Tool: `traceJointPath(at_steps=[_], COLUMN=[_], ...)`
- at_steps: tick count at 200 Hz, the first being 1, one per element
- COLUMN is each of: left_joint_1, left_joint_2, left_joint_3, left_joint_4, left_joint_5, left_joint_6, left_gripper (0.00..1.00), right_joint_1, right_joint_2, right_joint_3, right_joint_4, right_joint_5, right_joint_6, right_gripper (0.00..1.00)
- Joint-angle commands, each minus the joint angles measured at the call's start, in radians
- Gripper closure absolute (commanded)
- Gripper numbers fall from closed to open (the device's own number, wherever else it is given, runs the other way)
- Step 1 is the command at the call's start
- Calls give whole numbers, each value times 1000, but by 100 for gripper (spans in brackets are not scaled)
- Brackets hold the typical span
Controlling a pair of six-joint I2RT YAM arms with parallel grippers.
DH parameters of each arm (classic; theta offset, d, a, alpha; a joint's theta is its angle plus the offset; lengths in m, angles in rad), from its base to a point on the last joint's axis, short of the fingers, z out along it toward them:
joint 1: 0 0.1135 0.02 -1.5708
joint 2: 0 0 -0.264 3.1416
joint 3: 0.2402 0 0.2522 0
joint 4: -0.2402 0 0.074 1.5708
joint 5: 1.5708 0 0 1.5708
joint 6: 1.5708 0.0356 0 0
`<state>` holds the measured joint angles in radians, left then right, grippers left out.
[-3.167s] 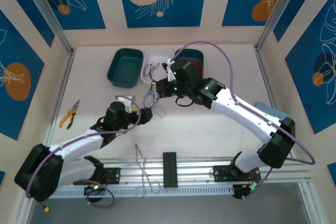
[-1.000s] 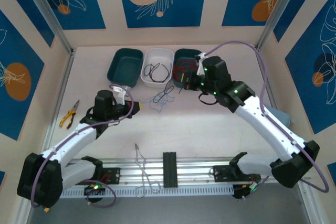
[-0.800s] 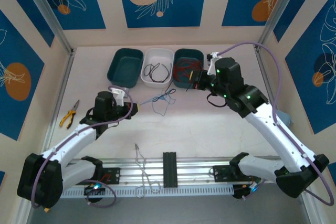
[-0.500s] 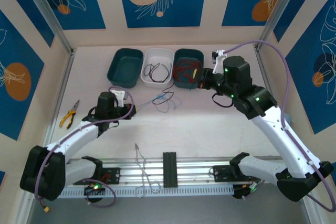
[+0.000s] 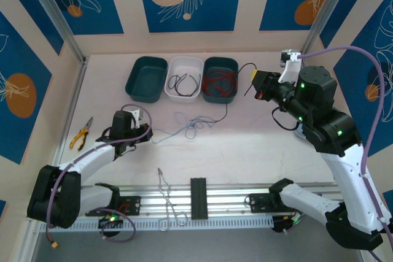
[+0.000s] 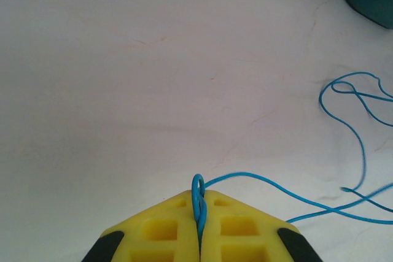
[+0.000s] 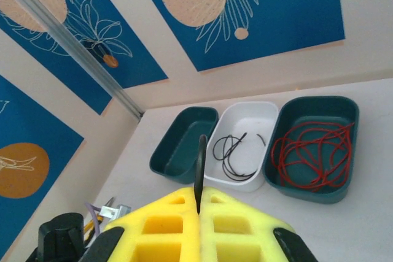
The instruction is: Untangle the cables
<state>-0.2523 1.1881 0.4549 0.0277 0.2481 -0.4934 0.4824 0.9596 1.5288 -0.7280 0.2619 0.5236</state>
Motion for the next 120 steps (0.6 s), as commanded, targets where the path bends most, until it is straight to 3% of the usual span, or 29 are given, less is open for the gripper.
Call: traceJointPath(at_steps=[1, 60, 120], left_joint_1=[20, 29, 31], left_joint_2=[10, 10, 9], left_joint_3=[-13, -25, -30], left_joint_4=[-15, 3, -6], left_joint_5=[-20, 0, -4], left_joint_6=[-15, -30, -23], left_gripper=[100, 100, 100], right_joint_1=[-14, -23, -24], right_joint_2=[-2, 5, 127], right_joint_3=[64, 177, 410], right_joint_4=[-40, -34, -99], right_joint_5=[49, 42, 30], right_joint_6=[-53, -97, -170], right_gripper=[100, 100, 100])
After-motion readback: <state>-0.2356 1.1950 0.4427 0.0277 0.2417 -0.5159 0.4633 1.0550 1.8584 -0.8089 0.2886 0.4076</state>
